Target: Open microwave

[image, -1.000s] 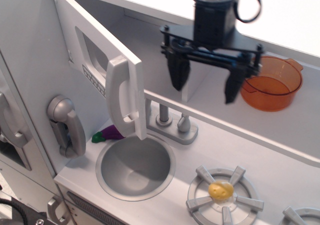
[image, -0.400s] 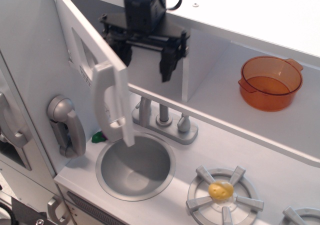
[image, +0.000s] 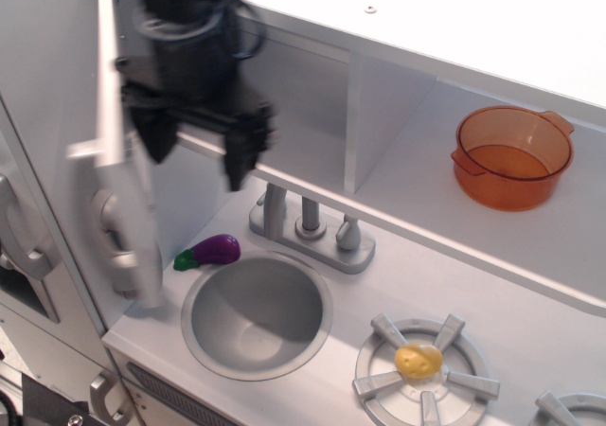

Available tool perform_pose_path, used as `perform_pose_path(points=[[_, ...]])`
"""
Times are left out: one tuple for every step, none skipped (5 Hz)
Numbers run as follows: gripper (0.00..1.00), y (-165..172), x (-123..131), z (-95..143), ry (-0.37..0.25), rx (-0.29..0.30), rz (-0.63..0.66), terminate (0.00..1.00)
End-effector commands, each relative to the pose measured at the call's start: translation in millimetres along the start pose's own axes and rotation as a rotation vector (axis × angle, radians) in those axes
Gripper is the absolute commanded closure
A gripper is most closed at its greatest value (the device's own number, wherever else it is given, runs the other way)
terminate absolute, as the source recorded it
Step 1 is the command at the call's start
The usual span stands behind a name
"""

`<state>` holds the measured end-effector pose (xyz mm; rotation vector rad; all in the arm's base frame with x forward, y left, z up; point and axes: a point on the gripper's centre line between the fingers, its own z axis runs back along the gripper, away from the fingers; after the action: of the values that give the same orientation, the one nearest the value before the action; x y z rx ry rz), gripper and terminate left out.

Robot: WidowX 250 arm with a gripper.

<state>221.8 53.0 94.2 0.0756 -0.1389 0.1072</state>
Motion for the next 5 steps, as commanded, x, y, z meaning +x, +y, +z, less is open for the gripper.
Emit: perform_pose_path(points=[[0.0,49,-18,23,-0.053,-0.012,-0.055,0.0],[0.0,60,-18,23,-0.073,-0.018,-0.059,0.0],[0.0,57,-14,28,-0.066,-0.033,-0.057,0.0],[0.0,34,-6,52,-0.041,-0.117,-0.044,0.0],[0.0,0,2,70,-0.028,-0.174,-0.009,0.0]])
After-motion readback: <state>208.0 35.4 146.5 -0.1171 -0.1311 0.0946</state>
